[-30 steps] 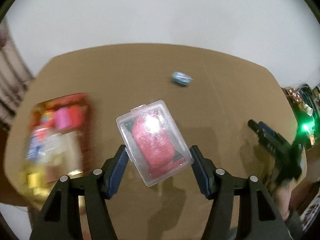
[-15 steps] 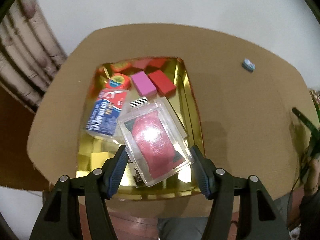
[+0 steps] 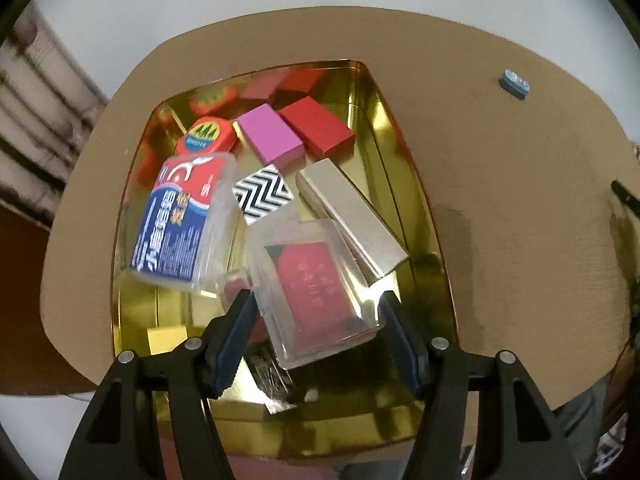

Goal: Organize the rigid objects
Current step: 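Carry the clear case into the tin and open the left gripper, then grasp the blue keychain tin with the right gripper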

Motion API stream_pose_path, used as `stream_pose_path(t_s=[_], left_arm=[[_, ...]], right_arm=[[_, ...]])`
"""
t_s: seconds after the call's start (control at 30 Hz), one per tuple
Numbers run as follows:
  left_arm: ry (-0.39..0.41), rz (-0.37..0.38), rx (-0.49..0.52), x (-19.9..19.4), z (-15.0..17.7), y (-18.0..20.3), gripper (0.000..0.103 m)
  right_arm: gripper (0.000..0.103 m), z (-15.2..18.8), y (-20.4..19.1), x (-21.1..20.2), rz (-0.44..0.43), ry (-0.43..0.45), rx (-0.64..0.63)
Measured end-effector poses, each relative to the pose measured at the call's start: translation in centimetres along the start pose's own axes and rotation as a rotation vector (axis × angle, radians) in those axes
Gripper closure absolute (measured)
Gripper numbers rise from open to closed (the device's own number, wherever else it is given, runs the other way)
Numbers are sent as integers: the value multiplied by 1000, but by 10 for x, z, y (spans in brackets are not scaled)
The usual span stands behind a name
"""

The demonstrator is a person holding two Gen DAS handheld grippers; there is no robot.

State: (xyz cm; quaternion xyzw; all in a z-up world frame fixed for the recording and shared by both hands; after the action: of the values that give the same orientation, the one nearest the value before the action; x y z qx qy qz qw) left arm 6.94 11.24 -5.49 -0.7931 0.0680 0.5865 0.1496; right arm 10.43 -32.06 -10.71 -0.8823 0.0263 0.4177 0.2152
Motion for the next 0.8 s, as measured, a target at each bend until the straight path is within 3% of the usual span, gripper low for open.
stream_pose_path(t_s=[0.07,0.27,0.4,0.5,0.57,0.63,0.8], left_arm=[[-5,-50,13,1,-1,1,43],[94,-169,-23,-26,12,-5,41],[161,-157,-106,-52,34,-1,39],[255,-112,-198,-79,58,5,23],[333,-132,-265,-98,80,9,21],[383,-173,-281,-112,96,19,17],[386,-183,-330,-113,124,21,15]], right_arm=[[42,0,0,0,0,0,0],[42,0,0,0,2,0,-1],[42,1,-2,1,11,-2,-7],[41,0,-8,4,7,-20,-29],[41,-8,-24,6,-71,-69,-61],[41,-17,-47,6,-93,-84,-120],[41,-44,-129,22,-141,-128,-363]])
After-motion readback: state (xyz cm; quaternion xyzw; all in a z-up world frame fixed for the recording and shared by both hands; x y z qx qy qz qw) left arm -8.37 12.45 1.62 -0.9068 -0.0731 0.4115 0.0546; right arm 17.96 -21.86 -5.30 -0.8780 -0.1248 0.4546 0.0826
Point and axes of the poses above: each gripper's, at about its wrist camera, not at the fingertips, and x roughly the way its jaws point, y to its right, z to its underside, the point moved 3 cm from there along x, roughly the way its jaws point, and after that the axes turned 11 degrees about x, right-handed, at the moved point
